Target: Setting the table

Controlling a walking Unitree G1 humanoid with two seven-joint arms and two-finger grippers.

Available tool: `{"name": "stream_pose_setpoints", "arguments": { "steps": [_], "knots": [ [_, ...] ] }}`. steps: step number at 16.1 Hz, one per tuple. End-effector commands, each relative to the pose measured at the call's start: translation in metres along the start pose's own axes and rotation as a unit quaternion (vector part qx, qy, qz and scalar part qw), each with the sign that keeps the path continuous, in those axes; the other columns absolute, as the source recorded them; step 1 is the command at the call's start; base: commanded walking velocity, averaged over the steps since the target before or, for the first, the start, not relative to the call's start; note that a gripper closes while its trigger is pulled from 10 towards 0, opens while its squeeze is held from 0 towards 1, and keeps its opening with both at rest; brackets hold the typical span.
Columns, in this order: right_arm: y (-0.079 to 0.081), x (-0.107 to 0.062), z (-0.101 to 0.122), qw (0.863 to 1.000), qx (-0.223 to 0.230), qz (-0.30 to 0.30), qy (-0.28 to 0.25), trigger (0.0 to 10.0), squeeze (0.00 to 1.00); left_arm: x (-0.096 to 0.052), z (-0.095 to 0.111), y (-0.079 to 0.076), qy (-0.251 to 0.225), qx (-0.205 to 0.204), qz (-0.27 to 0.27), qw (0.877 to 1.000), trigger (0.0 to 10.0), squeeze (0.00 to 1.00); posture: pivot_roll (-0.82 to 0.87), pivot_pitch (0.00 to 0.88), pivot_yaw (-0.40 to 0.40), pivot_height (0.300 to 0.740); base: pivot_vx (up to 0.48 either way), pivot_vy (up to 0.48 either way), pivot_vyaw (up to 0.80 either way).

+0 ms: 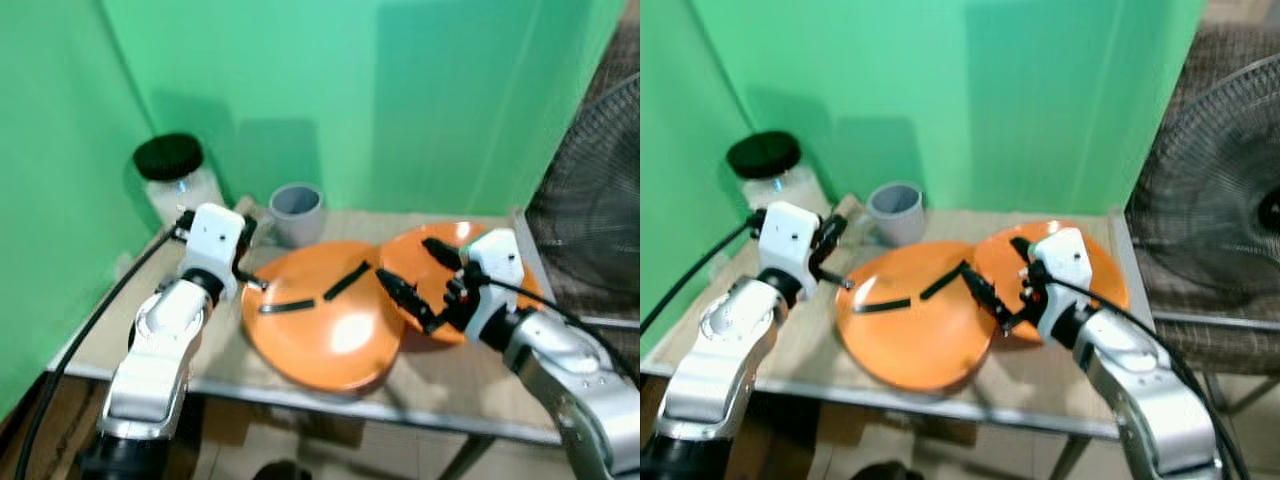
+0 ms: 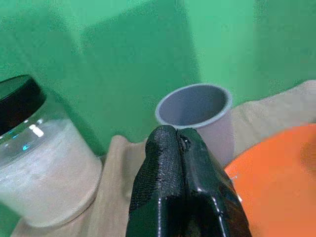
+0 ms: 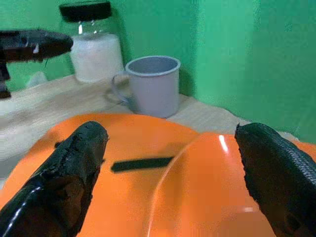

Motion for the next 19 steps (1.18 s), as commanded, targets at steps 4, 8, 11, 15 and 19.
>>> {"name": "stream_pose_setpoints", "arguments": {
  "steps": [4, 8, 11, 15, 19],
  "knots": [
    [0.005, -0.005, 0.016, 0.996, -0.043, 0.077, 0.014, 10.0, 0.0, -0.004, 0.003, -0.002, -0.005, 0.009, -0.053, 0.999, 10.0, 0.0, 0.04, 0.0, 0.09, 0.74, 0.0, 0.0, 0.0],
    [0.008, 0.002, 0.007, 0.982, -0.107, 0.123, 0.093, 10.0, 0.0, -0.013, -0.017, 0.013, 0.069, 0.025, -0.109, 0.991, 10.0, 0.0, 0.04, 0.0, 0.086, 0.74, 0.0, 0.0, 0.0],
    [0.006, 0.01, -0.005, 0.967, -0.173, 0.118, 0.145, 10.0, 0.0, -0.017, -0.019, 0.023, 0.083, 0.023, -0.103, 0.991, 10.0, 0.0, 0.05, 0.0, 0.083, 0.74, 0.0, 0.0, 0.0],
    [-0.015, 0.016, -0.001, 0.964, -0.213, 0.046, 0.15, 10.0, 0.0, -0.019, -0.017, 0.018, 0.087, 0.018, -0.126, 0.988, 10.0, 0.0, 0.05, 0.0, 0.085, 0.74, 0.0, 0.0, 0.0],
    [-0.024, 0.019, 0.001, 0.951, -0.269, 0.02, 0.152, 10.0, 0.0, -0.019, -0.022, 0.02, 0.101, 0.029, -0.129, 0.986, 10.0, 0.0, 0.05, 0.0, 0.09, 0.74, 0.0, 0.0, 0.0]
  ]
}}
Point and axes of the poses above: a point about 5 cm out from each wrist's last joint towards the gripper, its own x axis pointing out of the wrist towards the gripper, its own z axis along the axis of the wrist's last joint, y = z × x, the point moved 2 cm from there along x, pointing out of the wrist towards the gripper, and after that the axes turned 7 degrees about x, right-handed, at the moved point
